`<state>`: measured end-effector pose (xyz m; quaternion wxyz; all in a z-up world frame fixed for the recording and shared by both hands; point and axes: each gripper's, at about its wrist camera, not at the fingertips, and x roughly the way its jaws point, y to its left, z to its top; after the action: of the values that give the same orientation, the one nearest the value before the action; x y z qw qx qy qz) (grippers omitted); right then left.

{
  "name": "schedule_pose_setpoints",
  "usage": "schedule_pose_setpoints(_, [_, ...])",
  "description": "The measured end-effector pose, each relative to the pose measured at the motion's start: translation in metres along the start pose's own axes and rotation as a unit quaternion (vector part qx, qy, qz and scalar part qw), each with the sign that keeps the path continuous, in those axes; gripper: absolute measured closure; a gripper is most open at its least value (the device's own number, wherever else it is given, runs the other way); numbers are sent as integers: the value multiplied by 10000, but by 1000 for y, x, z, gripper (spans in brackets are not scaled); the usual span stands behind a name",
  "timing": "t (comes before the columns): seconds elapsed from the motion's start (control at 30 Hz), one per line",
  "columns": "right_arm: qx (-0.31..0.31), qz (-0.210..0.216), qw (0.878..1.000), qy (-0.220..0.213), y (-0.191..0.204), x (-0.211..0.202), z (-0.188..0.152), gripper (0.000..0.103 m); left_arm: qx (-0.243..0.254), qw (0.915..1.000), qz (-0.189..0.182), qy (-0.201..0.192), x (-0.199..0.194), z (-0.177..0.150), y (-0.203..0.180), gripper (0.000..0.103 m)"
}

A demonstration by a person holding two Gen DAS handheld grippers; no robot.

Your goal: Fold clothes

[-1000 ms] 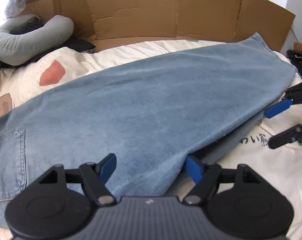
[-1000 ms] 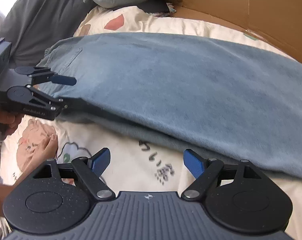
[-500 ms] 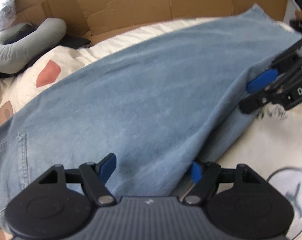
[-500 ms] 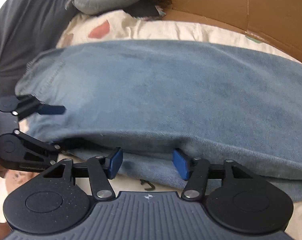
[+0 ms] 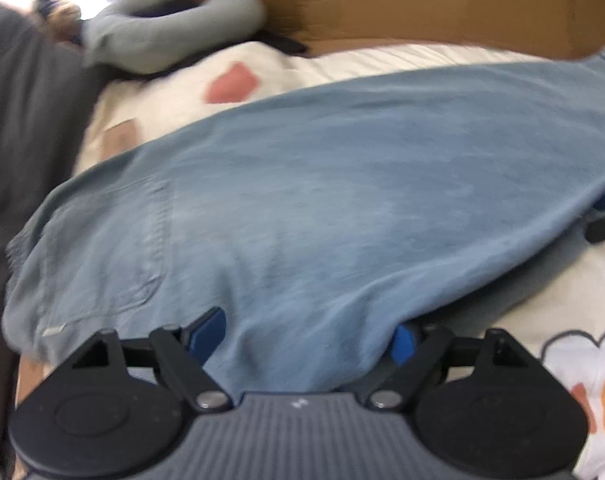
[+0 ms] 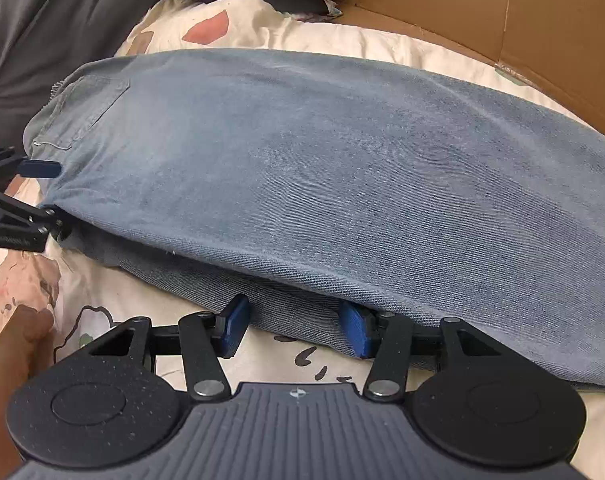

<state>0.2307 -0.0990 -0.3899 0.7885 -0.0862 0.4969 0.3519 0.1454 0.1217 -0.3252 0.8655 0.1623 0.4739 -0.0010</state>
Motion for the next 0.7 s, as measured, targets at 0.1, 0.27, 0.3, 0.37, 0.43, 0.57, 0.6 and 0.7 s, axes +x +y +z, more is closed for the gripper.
schedule_pose_setpoints(0.1, [-29, 6, 10000, -3, 0, 0, -1, 47, -383, 9991, 173, 21, -3, -7, 9, 16])
schedule_pose_setpoints(0.27, [-64, 23, 10000, -10, -1, -1, -2, 47, -1073, 9930, 493, 92, -6, -21, 24, 16])
schedule_pose_setpoints(0.3, [-71, 27, 10000, -9, -1, -1, -2, 47, -1202, 9912, 547, 126, -5, -25, 29, 16])
schedule_pose_setpoints(0.37, [-85, 35, 10000, -10, -2, -2, -3, 47, -1413, 9886, 506, 93, -5, -29, 35, 14])
schedule_pose_setpoints(0.43, [-94, 44, 9999, -9, -2, -2, -3, 47, -1590, 9862, 458, 26, -6, -30, 39, 14])
schedule_pose_setpoints(0.57, [-86, 70, 9999, -13, -3, -3, -4, 47, -1941, 9802, 364, -107, -7, -32, 46, 15])
schedule_pose_setpoints(0.6, [-90, 72, 9999, -12, -4, -3, -4, 47, -2029, 9785, 340, -140, -7, -32, 48, 15])
schedule_pose_setpoints(0.7, [-77, 91, 9999, -7, -5, -3, -4, 47, -2290, 9728, 268, -240, -8, -34, 54, 15])
